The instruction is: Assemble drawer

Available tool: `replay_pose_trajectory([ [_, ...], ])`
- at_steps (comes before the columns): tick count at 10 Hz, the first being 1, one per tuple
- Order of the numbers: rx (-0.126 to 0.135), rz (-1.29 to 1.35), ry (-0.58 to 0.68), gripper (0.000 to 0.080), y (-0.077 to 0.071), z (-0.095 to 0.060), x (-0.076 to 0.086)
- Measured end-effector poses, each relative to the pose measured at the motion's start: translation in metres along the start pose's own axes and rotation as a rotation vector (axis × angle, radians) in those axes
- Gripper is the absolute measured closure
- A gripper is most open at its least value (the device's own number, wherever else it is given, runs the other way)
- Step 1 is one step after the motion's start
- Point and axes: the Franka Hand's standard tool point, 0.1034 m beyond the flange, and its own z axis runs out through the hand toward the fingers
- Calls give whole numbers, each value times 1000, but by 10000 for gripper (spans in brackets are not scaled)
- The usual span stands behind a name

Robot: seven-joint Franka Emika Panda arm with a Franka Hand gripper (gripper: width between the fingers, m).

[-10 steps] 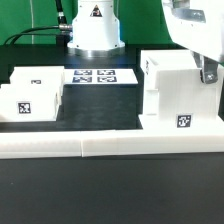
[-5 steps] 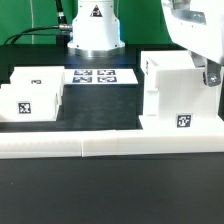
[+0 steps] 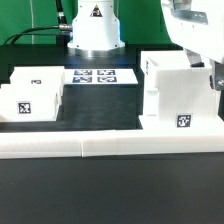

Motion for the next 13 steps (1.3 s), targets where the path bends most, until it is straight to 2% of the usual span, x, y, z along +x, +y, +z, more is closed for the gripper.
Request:
replay_pose_trajectory([
  [4, 7, -366, -4, 150, 24, -41, 4],
  [7, 2, -428, -4, 150, 26, -39, 4],
  [8, -41, -613, -7, 150, 34, -38, 5],
  [10, -169, -1006, -18, 150, 51, -48, 23],
  [11, -173, -1068, -15, 150, 51, -53, 27],
  [12, -152, -1152, -19, 150, 48, -55, 32],
  [13, -158, -1221, -22, 150, 48, -54, 32],
])
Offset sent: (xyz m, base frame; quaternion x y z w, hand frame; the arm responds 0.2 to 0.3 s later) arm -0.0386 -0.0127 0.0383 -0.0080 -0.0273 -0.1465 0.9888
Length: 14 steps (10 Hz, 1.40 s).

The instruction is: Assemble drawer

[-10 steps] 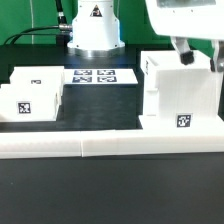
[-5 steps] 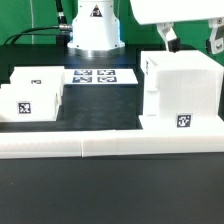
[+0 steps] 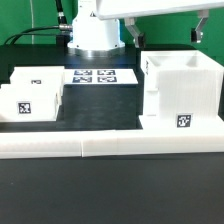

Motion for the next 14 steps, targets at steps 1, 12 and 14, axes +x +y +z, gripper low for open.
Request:
replay_pose_trajectory([
  [1, 0, -41, 0, 150, 0, 0, 0],
  [12, -37, -310, 37, 150, 122, 8, -12],
  [14, -50, -263, 10, 150, 151, 16, -23],
])
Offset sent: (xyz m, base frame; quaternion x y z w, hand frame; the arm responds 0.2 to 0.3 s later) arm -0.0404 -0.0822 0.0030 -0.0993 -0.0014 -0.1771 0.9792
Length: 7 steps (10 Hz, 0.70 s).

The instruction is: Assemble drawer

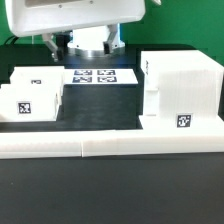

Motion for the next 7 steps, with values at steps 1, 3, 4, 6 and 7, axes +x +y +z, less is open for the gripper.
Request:
replay_pose_trajectory([
  [1, -13, 9, 1, 150, 10, 9, -11],
  [3, -31, 20, 4, 150, 25, 23, -25],
  [4, -44, 4, 14, 150, 33, 32, -30],
  [6, -61, -1, 15, 150, 42, 49, -35],
  [7, -68, -3, 20, 150, 42, 54, -36],
])
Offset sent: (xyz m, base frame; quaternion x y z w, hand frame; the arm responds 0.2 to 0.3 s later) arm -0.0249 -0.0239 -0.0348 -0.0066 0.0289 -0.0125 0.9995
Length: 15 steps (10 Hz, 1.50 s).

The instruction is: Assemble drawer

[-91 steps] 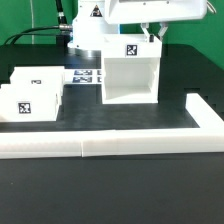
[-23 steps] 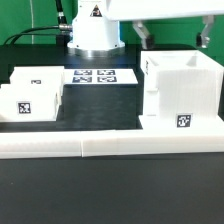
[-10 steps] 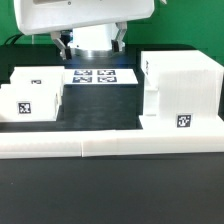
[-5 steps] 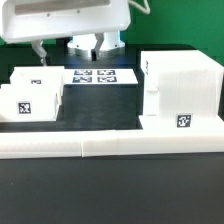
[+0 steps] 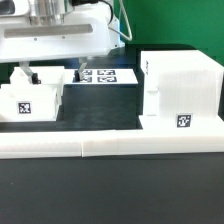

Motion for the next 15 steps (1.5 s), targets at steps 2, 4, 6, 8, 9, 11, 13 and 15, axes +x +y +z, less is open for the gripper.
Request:
replay_pose_trajectory([
  [2, -17, -1, 4, 150, 2, 16, -4],
  [4, -32, -3, 3, 150, 4, 32, -8],
  [6, -39, -4, 2, 150, 6, 41, -10],
  [8, -40, -3, 2, 162, 7, 43, -8],
  [9, -40, -3, 2, 350, 7, 43, -8],
  [11, -40, -3, 2, 560, 7, 43, -9],
  [13, -38, -6, 0, 758, 5, 43, -8],
  [15, -38, -6, 0, 758, 5, 43, -8],
])
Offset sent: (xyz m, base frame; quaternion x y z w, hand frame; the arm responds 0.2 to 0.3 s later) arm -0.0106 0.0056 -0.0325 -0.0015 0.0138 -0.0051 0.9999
